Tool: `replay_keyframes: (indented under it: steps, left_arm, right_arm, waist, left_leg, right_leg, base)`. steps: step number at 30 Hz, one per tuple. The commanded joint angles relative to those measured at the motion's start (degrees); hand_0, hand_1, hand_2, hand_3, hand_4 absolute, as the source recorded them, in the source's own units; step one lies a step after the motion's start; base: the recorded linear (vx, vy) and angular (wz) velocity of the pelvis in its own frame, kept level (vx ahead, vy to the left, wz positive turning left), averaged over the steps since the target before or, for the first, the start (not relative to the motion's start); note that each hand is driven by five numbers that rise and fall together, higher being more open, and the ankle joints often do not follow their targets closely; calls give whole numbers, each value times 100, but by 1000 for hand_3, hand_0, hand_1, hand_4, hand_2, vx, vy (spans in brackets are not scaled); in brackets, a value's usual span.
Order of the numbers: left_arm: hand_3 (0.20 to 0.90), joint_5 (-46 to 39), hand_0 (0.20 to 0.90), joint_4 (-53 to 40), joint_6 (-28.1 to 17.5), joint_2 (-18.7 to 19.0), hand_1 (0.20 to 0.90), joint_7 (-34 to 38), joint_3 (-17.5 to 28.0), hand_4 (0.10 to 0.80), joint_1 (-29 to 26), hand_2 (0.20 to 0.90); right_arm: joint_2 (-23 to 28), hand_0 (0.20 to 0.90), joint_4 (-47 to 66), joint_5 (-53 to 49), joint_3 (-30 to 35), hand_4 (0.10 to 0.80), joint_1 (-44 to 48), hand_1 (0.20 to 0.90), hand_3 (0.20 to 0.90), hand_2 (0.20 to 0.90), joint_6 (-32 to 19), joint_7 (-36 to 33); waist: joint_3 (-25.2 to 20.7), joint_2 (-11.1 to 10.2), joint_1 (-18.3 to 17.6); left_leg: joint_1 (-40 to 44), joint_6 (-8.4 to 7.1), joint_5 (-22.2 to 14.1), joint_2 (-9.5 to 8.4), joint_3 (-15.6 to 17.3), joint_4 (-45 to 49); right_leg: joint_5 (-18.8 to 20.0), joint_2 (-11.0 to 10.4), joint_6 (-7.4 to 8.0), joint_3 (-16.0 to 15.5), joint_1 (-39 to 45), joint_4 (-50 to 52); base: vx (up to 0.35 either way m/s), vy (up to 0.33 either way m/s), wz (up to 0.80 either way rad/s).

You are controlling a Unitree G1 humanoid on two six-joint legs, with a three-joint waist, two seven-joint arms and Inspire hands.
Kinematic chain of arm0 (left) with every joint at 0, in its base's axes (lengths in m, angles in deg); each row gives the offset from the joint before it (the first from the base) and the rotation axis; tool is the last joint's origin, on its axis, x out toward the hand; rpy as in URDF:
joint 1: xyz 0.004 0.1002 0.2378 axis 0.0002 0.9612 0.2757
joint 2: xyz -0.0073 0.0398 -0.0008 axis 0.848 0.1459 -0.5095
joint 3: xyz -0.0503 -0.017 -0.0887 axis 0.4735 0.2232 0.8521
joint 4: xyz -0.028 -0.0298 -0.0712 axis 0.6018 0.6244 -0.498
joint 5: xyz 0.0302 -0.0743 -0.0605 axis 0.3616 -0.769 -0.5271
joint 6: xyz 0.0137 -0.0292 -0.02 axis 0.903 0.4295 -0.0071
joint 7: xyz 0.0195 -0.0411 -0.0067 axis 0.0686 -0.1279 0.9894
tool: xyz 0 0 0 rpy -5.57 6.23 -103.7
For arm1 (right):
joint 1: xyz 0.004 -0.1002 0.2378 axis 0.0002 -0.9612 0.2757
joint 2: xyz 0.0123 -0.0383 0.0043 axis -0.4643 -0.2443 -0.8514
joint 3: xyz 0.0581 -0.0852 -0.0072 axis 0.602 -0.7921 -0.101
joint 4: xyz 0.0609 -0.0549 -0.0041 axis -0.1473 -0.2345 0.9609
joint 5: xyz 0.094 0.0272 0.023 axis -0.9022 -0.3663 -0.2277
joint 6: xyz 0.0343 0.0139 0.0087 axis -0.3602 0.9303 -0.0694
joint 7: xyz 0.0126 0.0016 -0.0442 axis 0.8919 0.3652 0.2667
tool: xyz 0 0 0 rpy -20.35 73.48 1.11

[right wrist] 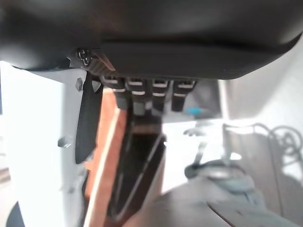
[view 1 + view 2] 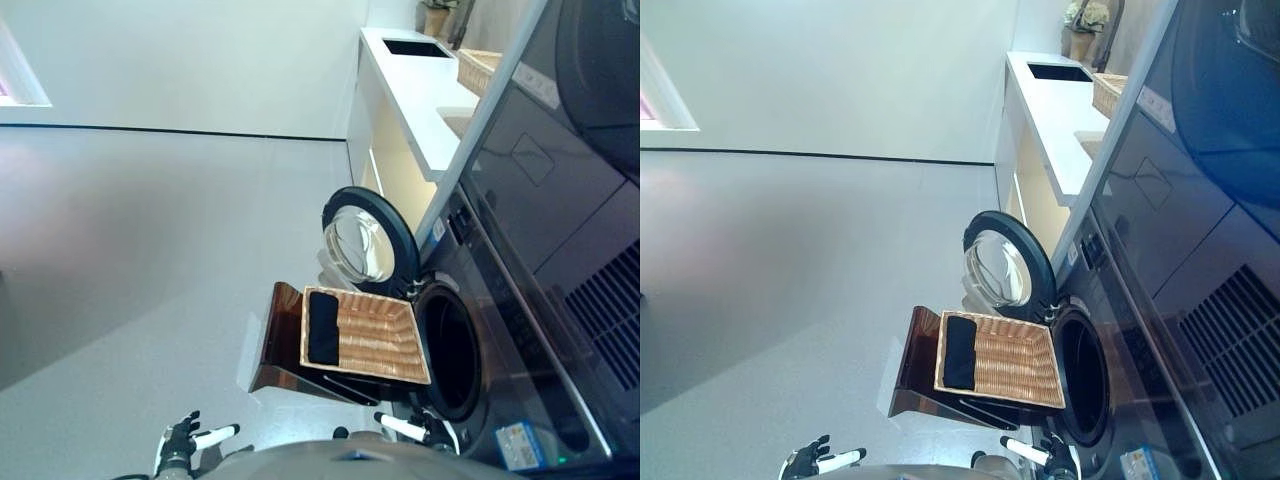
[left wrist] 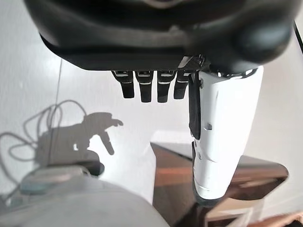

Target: Pick up the clothes and place them into the washing machine

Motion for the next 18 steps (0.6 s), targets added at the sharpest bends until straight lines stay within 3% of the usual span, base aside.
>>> replay_keyframes:
  steps: [1, 3, 4, 5, 6, 8, 9, 11, 13, 14, 16, 18]
  left_arm:
    - [900, 14, 900, -388, -445, -309, 900, 23, -76, 800, -370, 900]
    - [900, 81, 900, -343, -439, -307, 900, 33, -95, 800, -340, 900]
    - [900, 234, 900, -237, -382, -289, 900, 53, -131, 800, -333, 900]
    - [900, 236, 900, -236, -382, -292, 900, 54, -131, 800, -332, 900]
    - [900, 375, 900, -134, -304, -296, 900, 84, -214, 800, -317, 900]
    - [900, 377, 900, -134, -304, -299, 900, 86, -216, 800, -314, 900]
    - [900, 465, 900, -92, -260, -318, 900, 103, -271, 800, -295, 900]
    - [900, 463, 900, -48, -259, -336, 900, 95, -276, 800, -194, 900]
    - [900, 582, 900, -12, -252, -302, 900, 47, -253, 800, -156, 900]
    - [900, 582, 900, -12, -252, -301, 900, 47, -254, 800, -157, 900]
    - [900, 598, 900, -32, -243, -223, 900, 39, -170, 800, -149, 900]
    - [900, 559, 900, -54, -240, -168, 900, 57, -110, 800, -161, 900]
  right_arm:
    - [316, 900, 147, -63, -127, 800, 286, 900, 900, 900, -331, -78]
    - [304, 900, 115, -107, -95, 800, 299, 900, 900, 900, -334, -104]
    - [307, 900, 50, -152, -68, 800, 328, 900, 900, 900, -335, -136]
    - [309, 900, 50, -152, -69, 800, 327, 900, 900, 900, -336, -136]
    - [342, 900, 75, -181, -39, 800, 366, 900, 900, 900, -347, -230]
    - [343, 900, 77, -180, -39, 800, 361, 900, 900, 900, -346, -231]
    - [371, 900, 98, -233, -18, 800, 400, 900, 900, 900, -350, -287]
    - [364, 900, 128, -276, -27, 800, 480, 900, 900, 900, -357, -253]
    - [402, 900, -35, -142, -3, 800, 631, 900, 900, 900, -271, -215]
    - [402, 900, -36, -142, -2, 800, 632, 900, 900, 900, -271, -215]
    - [432, 900, -97, 43, -47, 800, 903, 900, 900, 900, -170, -199]
    - [420, 900, -54, 109, -124, 800, 1054, 900, 900, 900, -155, -208]
  waist:
    - [37, -71, 2]
    - [11, -65, 1]
    - [-29, 6, 33]
    - [-13, -1, 35]
    - [-10, 163, 75]
    - [6, 151, 80]
    - [48, 267, 148]
    - [-3, 394, 168]
    - [-128, 419, 226]
    - [-121, 417, 234]
    - [-213, 406, 414]
    - [-186, 398, 508]
  left_leg:
    - [-303, -82, 516, 381, 3, 769]
    - [-463, -50, 536, 470, 311, 280]
    - [-586, -105, 612, 465, 477, -648]
    - [-536, -104, 629, 455, 483, -698]
    - [-870, -213, 1093, 470, 664, -1661]
    - [-803, -210, 1121, 454, 676, -1734]
    - [-952, -241, 1362, 298, 622, -2044]
    - [-775, -212, 1380, 193, 388, -2125]
    - [-563, -202, 1311, 190, 495, -2047]
    - [-554, -201, 1307, 190, 503, -2047]
    - [-344, -113, 1111, 161, 793, -1973]
    - [-281, -63, 1049, 180, 917, -1955]
  right_leg:
    - [560, -37, 144, 92, 274, -747]
    - [519, -50, 158, 54, 363, -858]
    - [482, -23, 237, 9, 459, -1009]
    - [477, -32, 239, 11, 490, -1017]
    - [447, 96, 276, -4, 561, -1153]
    - [435, 80, 280, 1, 595, -1161]
    - [386, 163, 277, 44, 730, -1272]
    - [308, 202, 287, 120, 749, -1262]
    - [268, -13, 424, 143, 852, -1280]
    - [267, -15, 425, 151, 859, -1281]
    - [242, -278, 591, 142, 835, -1079]
    - [187, -321, 630, 58, 702, -694]
  base:
    - [46, -151, 12]
    - [94, -34, 7]
    - [131, 9, 35]
    - [215, 70, 47]
    - [123, 58, 41]
    - [114, 55, 47]
    - [148, 88, 45]
    - [193, 139, 6]
    - [242, 180, -32]
    - [283, 188, -76]
    - [191, 128, -104]
    - [74, 69, -105]
